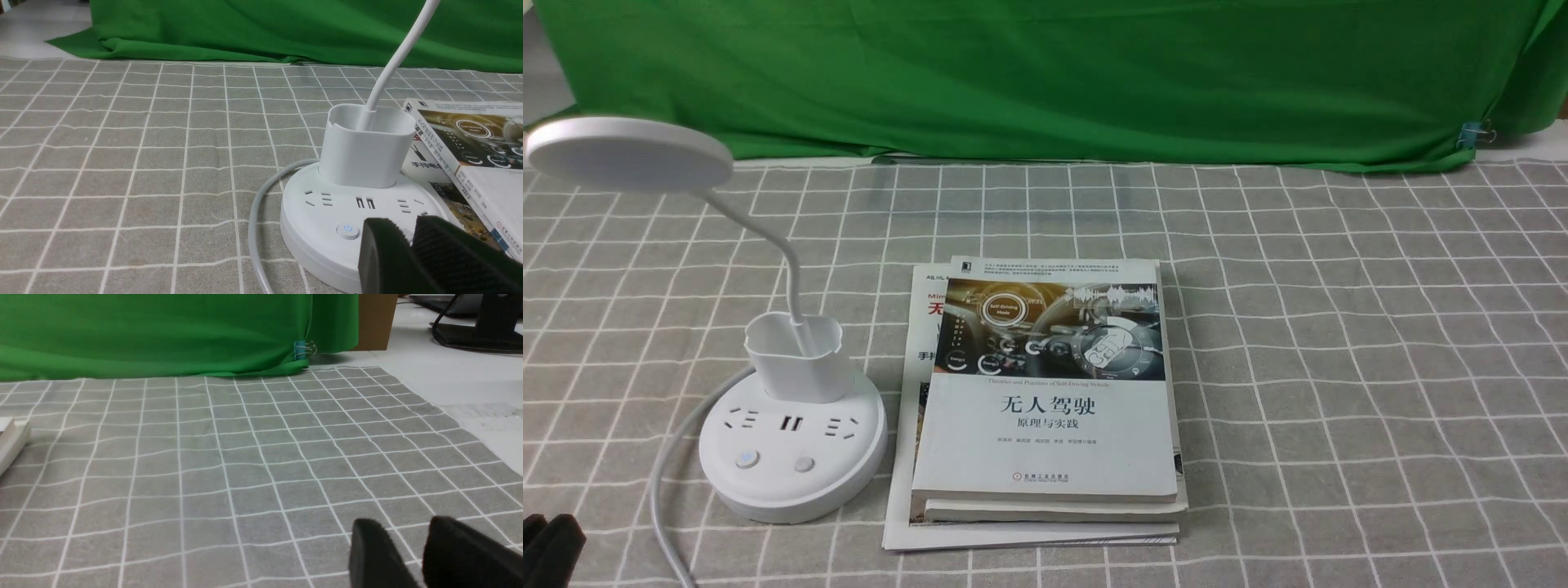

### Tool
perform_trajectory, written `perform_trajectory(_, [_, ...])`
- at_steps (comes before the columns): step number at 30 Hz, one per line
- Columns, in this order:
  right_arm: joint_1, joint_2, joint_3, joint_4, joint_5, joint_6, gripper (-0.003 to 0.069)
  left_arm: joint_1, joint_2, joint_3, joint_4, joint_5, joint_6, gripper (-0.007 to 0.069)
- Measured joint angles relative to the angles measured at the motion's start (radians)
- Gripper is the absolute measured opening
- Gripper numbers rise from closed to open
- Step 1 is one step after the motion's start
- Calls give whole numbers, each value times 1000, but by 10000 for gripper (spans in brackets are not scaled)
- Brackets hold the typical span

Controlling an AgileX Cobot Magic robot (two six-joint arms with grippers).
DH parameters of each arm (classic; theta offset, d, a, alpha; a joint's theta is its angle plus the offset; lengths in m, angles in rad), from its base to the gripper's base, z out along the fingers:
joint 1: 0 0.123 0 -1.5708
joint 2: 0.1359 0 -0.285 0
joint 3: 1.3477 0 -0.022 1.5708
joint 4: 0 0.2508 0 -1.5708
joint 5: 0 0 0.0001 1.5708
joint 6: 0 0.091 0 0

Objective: Turn on the desk lamp on the grey coffee tablecloth with your hand.
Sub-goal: 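Press the power button on the lamp base to turn the lamp on with the left gripper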

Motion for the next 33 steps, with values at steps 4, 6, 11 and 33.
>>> perform_trajectory(4, [0, 0, 0, 0, 0, 0, 245, 0, 0, 0, 10, -42, 0, 92])
perform_trajectory(6, [0, 0, 0, 0, 0, 0, 245, 0, 0, 0, 11, -84, 0, 92])
perform_trajectory(11, [0, 0, 0, 0, 0, 0, 245, 0, 0, 0, 18, -267, 0, 92])
perform_trajectory(33, [0, 0, 0, 0, 0, 0, 245, 0, 32, -170, -8, -352, -137, 92])
